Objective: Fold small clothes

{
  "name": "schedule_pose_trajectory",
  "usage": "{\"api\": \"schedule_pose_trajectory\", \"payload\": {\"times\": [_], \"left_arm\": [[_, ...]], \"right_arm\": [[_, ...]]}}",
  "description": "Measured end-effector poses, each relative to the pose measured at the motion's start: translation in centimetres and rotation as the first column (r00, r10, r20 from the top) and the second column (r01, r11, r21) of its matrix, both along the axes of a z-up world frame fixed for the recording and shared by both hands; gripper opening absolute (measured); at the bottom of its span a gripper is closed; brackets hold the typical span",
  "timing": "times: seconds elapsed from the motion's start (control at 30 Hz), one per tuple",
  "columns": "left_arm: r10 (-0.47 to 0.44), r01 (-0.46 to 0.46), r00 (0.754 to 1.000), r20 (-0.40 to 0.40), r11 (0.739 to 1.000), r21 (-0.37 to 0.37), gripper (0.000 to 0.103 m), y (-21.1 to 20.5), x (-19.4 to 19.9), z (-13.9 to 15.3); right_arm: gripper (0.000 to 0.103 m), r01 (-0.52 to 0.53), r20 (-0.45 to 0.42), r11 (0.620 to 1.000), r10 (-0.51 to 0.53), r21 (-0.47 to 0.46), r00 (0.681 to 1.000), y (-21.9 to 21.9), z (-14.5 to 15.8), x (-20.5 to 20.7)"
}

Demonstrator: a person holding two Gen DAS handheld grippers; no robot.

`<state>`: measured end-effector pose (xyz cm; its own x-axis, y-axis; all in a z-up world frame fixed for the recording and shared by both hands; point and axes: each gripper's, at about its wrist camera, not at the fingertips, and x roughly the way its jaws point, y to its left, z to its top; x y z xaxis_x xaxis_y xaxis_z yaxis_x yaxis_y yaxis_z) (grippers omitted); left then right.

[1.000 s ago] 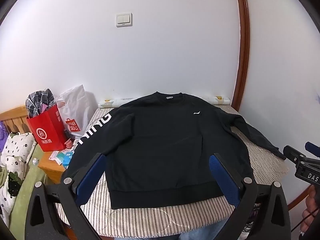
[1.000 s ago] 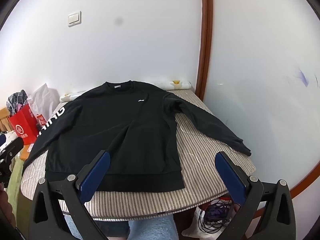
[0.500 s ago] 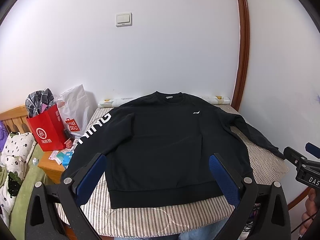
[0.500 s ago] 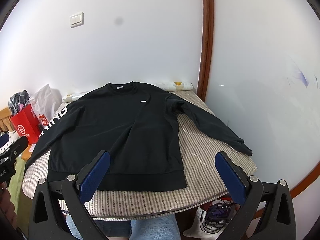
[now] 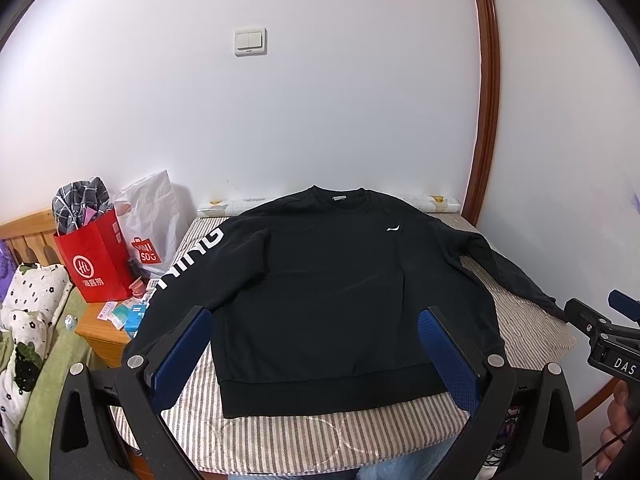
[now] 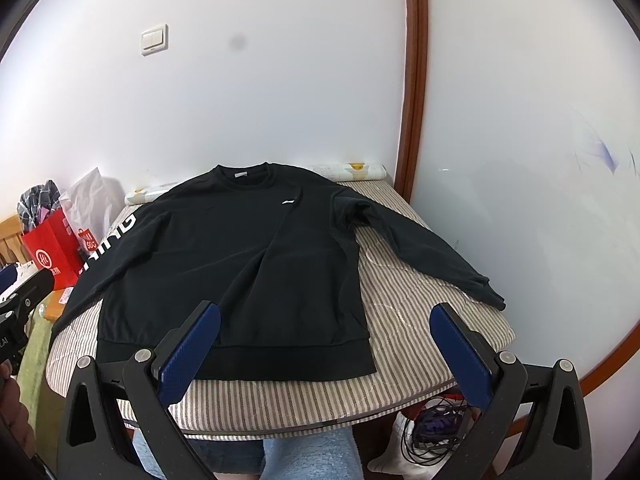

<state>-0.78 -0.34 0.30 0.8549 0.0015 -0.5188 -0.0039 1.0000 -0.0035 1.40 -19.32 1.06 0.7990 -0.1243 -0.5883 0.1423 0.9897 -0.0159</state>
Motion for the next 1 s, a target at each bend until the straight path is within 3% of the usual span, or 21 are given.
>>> {"api": "schedule_pose_trajectory", "payload": {"times": [1.0], "left_arm": [[0.040,-0.039,0.999,0.009,0.999,-0.032,0.103,3.2,0.0,-0.4]], "right_arm": [[0.103,0.000,0.008,1.000,0.001,-0.023,1.000,0.9,-0.6,0.8]]}}
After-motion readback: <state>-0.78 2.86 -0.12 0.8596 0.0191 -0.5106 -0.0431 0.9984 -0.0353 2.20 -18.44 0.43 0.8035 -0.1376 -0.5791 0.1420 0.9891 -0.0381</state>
